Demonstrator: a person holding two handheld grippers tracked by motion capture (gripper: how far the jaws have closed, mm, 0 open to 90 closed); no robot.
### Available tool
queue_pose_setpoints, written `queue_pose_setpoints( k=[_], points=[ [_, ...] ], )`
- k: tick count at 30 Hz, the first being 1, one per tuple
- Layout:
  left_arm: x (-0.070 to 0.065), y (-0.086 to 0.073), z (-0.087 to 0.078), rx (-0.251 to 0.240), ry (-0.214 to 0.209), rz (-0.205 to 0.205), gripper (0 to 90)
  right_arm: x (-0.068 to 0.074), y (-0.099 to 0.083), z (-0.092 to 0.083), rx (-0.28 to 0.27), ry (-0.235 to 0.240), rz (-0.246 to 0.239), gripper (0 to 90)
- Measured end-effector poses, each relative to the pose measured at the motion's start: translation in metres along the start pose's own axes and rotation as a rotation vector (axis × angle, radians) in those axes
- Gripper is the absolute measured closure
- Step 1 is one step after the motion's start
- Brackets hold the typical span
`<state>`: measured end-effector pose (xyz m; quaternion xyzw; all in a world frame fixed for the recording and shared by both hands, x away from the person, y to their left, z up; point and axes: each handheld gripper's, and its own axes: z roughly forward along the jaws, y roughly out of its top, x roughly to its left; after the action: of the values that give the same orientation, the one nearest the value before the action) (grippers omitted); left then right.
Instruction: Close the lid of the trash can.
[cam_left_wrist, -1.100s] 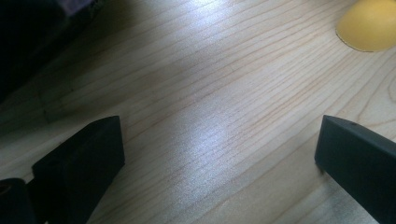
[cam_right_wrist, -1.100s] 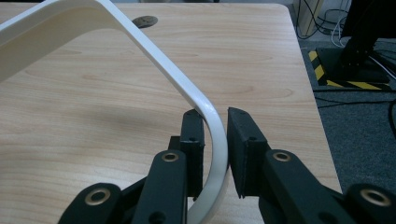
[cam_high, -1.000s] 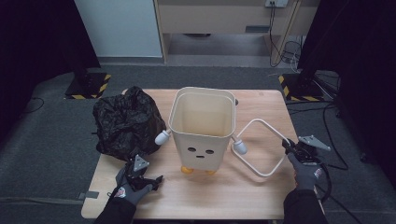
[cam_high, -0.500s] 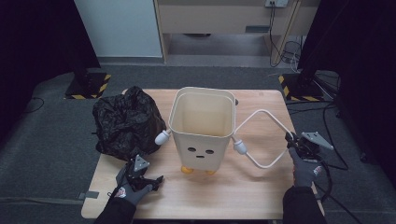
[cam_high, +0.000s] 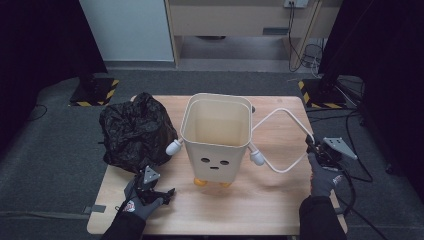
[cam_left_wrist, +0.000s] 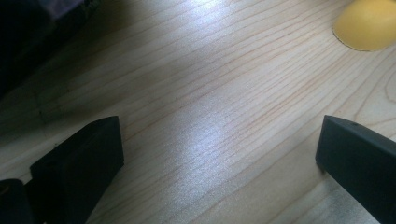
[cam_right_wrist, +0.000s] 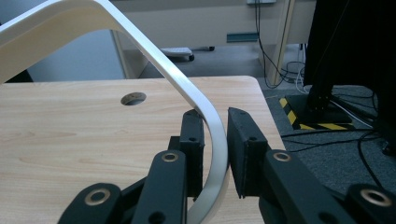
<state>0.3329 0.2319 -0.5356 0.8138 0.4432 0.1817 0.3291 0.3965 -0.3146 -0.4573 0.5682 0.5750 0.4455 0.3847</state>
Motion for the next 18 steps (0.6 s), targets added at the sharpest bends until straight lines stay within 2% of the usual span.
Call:
queue_pose_setpoints(
  k=[4,18],
  points=[
    [0.0,0.0,0.0,0.0,0.0,0.0,0.0,0.001,0.004,0.0,-0.014,-0.015,0.022,76.8],
    [0.0,0.0,0.0,0.0,-0.001,-0.001,0.0,0.014,0.024,-0.007,-0.082,-0.011,0.015,76.4]
  ],
)
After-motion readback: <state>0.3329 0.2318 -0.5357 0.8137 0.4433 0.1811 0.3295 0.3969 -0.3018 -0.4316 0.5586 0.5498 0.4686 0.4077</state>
